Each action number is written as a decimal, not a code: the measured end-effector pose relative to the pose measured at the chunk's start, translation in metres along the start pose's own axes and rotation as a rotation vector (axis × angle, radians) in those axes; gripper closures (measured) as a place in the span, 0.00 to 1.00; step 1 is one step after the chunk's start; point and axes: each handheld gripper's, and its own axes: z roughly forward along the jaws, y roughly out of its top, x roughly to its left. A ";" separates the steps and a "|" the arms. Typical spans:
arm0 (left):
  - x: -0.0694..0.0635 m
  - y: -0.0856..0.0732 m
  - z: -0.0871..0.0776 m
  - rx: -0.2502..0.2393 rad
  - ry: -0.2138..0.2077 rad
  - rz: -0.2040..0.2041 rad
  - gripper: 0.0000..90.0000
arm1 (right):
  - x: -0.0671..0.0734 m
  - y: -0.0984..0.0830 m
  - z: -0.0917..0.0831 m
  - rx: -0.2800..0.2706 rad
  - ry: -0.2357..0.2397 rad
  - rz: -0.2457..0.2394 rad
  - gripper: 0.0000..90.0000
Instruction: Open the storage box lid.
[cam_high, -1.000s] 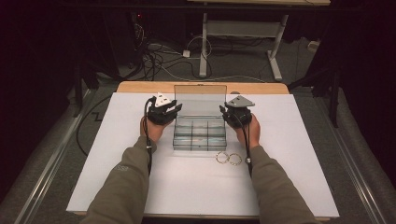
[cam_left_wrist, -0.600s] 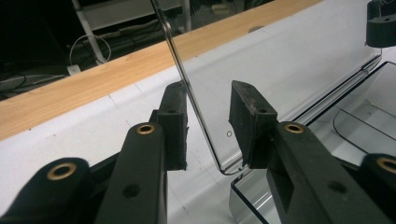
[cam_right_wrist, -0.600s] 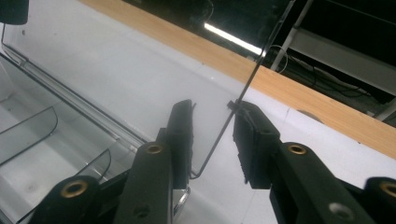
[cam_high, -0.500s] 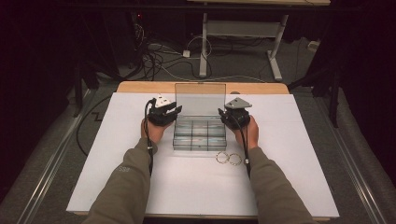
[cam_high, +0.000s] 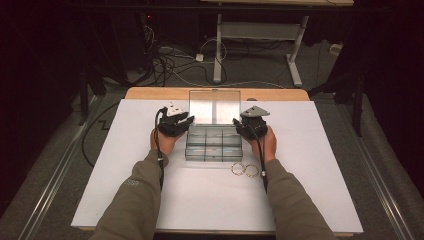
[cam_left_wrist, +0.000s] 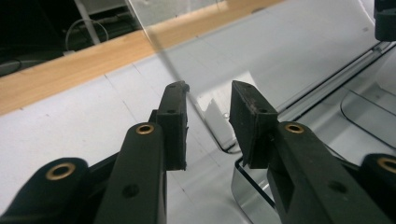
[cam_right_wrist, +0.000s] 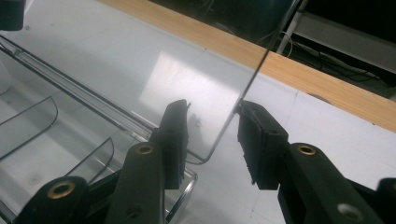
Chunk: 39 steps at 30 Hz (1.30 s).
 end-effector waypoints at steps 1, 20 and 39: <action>0.000 0.000 0.000 0.002 0.000 0.000 0.72 | 0.001 0.000 0.000 0.012 0.002 -0.007 0.70; 0.002 0.008 -0.033 0.002 -0.002 0.071 0.65 | -0.004 0.008 -0.028 -0.040 0.072 -0.007 0.59; -0.017 0.010 -0.082 -0.053 0.000 0.236 0.40 | -0.022 -0.002 -0.087 -0.086 0.104 -0.036 0.46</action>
